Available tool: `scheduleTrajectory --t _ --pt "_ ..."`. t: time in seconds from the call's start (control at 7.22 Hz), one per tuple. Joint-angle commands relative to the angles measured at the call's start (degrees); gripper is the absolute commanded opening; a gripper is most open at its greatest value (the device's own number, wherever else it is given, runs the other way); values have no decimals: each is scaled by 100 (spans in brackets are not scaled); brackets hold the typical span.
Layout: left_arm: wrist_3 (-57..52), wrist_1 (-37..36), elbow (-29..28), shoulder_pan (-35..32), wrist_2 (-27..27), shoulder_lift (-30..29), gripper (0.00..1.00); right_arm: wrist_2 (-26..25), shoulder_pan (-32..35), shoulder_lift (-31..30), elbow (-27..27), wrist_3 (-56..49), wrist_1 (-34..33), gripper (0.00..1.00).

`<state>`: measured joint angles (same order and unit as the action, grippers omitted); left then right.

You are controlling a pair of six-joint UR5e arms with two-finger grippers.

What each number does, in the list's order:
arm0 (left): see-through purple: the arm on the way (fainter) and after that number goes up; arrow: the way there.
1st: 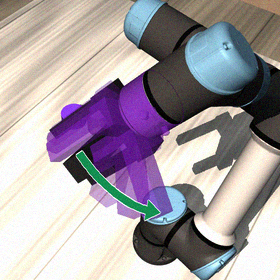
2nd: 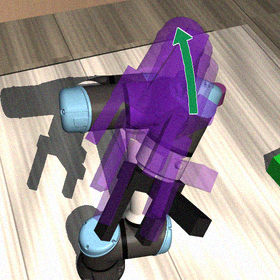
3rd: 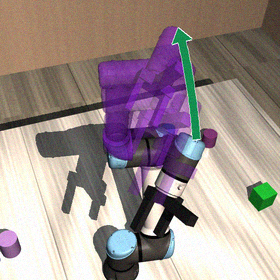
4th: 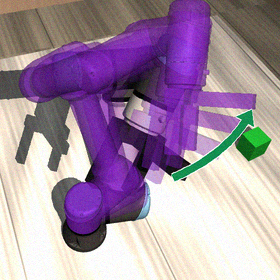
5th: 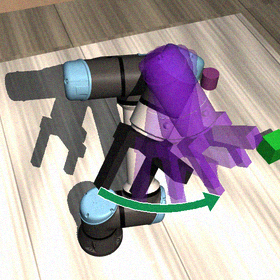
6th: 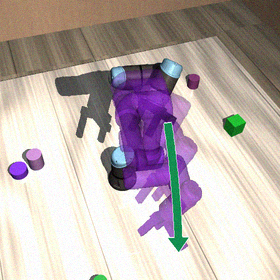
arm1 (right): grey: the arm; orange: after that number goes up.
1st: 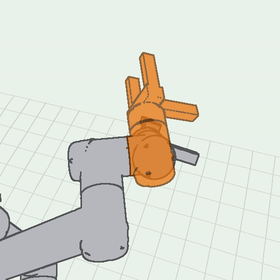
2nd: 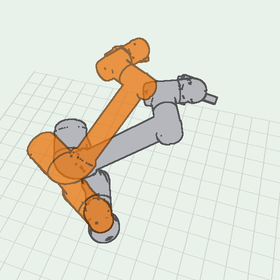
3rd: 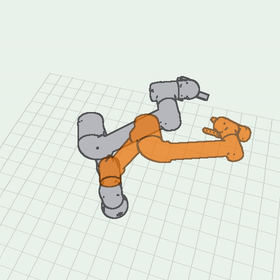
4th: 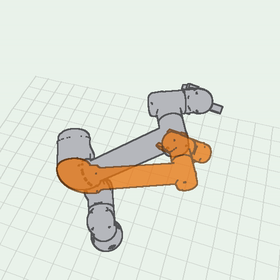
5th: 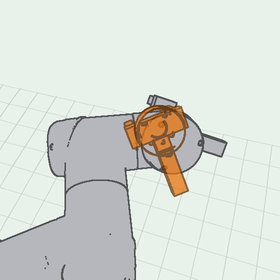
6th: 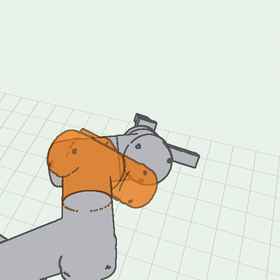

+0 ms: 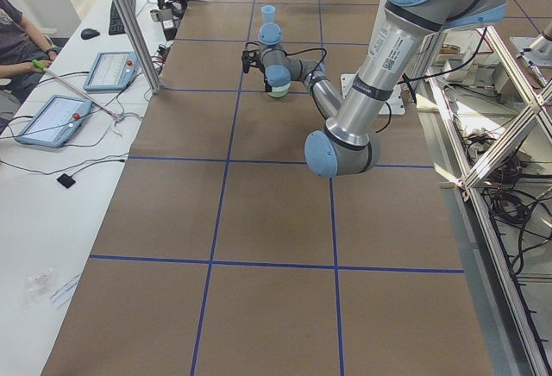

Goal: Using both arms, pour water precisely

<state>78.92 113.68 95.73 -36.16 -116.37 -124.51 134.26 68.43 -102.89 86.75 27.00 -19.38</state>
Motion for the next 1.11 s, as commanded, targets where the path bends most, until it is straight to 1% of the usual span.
scheduleTrajectory --t 0.0,0.14,0.42,0.55,0.69,0.83,0.97 --pt "0 -12 16 -84 0 6 99 -828 -697 -116 -211 727 1119 99" --pt "0 -12 16 -154 0 15 99 -1345 -951 -152 -211 736 1425 99" --pt "0 -30 25 -198 0 15 99 -1927 -1277 -249 -289 736 1804 99" --pt "0 -47 25 -207 0 15 99 -2400 -1575 -240 -508 754 2207 99" --pt "0 -48 25 -225 0 15 99 -2718 -1761 -223 -658 850 2507 99" --pt "0 -48 25 -225 0 15 99 -2834 -1806 -223 -668 868 2597 99" --pt "0 -56 25 -225 0 32 99 -3035 -1902 -223 -703 1155 2737 98"
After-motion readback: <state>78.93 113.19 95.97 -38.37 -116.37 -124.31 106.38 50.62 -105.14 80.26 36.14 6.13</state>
